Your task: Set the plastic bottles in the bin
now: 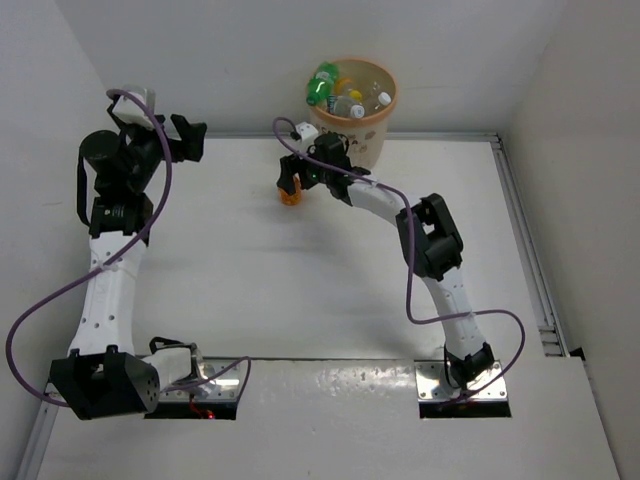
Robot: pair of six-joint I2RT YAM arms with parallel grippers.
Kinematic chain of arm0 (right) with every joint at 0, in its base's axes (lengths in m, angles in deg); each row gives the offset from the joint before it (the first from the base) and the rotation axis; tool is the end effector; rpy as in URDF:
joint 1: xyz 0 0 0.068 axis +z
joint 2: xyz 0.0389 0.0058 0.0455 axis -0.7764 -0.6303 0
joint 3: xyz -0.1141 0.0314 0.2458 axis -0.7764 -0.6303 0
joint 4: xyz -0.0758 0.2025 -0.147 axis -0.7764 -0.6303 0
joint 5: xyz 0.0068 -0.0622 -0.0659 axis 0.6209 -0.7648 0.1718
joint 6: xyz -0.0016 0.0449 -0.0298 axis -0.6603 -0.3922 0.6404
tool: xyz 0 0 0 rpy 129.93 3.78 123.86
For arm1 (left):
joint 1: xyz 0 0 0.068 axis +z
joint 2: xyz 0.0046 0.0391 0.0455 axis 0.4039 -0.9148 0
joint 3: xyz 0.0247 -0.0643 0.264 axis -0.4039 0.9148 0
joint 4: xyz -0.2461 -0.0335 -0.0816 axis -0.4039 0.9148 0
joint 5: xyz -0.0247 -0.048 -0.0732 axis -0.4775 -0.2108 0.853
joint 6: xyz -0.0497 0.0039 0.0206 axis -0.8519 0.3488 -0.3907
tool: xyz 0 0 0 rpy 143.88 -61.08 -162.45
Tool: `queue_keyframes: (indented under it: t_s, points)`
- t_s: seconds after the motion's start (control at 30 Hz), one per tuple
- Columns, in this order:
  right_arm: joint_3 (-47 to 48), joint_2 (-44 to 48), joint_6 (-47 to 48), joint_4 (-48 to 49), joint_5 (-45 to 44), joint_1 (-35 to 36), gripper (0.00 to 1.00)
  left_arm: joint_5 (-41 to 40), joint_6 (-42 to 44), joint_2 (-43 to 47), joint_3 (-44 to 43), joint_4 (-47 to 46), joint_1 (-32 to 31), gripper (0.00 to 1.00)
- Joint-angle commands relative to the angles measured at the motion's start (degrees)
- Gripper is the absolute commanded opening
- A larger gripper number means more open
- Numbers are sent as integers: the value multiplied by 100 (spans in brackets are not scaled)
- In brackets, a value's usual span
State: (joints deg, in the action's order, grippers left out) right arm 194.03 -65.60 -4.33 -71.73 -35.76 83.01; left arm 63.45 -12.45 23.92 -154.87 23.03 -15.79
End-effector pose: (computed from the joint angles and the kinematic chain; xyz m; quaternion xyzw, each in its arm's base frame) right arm 0.4585 0.2972 0.1904 -0.2067 0.8064 0.2982 0.4670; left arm 0.2558 0.0226 0.4435 0.0483 0.6628 -0.1280 0.7362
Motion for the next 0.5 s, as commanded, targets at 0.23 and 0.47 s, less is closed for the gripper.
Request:
queue_keyframes:
  t_s: [0.23, 0.47]
  points:
    - [412, -140, 179, 514, 203, 71, 64, 252, -188, 30, 79, -205, 216, 99]
    - [509, -35, 381, 471, 300, 141, 35, 252, -188, 30, 79, -205, 216, 99]
